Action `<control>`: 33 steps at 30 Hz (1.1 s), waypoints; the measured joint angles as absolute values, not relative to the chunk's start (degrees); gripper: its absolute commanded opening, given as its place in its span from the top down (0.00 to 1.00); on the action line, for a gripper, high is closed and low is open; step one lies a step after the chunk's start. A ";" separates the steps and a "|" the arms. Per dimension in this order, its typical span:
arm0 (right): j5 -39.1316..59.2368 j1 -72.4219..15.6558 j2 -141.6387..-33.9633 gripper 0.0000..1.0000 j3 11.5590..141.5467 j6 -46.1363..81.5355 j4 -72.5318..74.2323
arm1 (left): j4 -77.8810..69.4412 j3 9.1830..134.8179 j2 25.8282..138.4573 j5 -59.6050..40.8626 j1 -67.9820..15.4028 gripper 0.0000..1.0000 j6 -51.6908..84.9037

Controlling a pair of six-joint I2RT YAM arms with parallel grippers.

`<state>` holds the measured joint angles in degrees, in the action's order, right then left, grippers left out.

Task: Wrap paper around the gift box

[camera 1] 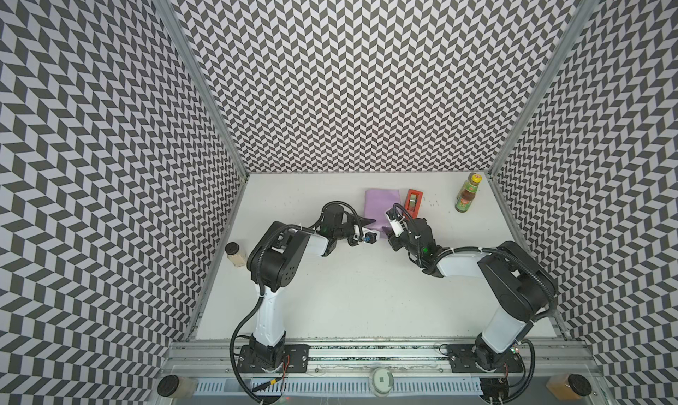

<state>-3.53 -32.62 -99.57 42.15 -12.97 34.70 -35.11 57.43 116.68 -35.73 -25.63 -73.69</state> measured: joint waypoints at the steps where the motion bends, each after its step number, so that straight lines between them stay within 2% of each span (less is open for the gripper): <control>1: -3.70 -32.62 -99.55 0.49 42.15 -12.78 34.70 | -35.09 57.47 116.68 -35.73 -25.63 0.63 -73.69; 9: -4.71 -32.49 -96.57 0.42 42.02 -11.11 34.59 | -34.63 57.78 116.68 -35.70 -25.63 0.64 -73.69; 16: -1.69 -31.62 -94.00 0.38 40.73 -8.62 34.33 | -34.59 57.78 116.68 -35.70 -25.63 0.64 -73.71; 27: 9.52 -25.02 -87.09 0.39 37.41 2.20 31.18 | -34.57 57.80 116.68 -35.70 -25.63 0.64 -73.84; 33: 10.37 -22.90 -84.71 0.40 37.41 9.02 24.86 | -34.54 57.80 116.68 -35.70 -25.63 0.65 -73.89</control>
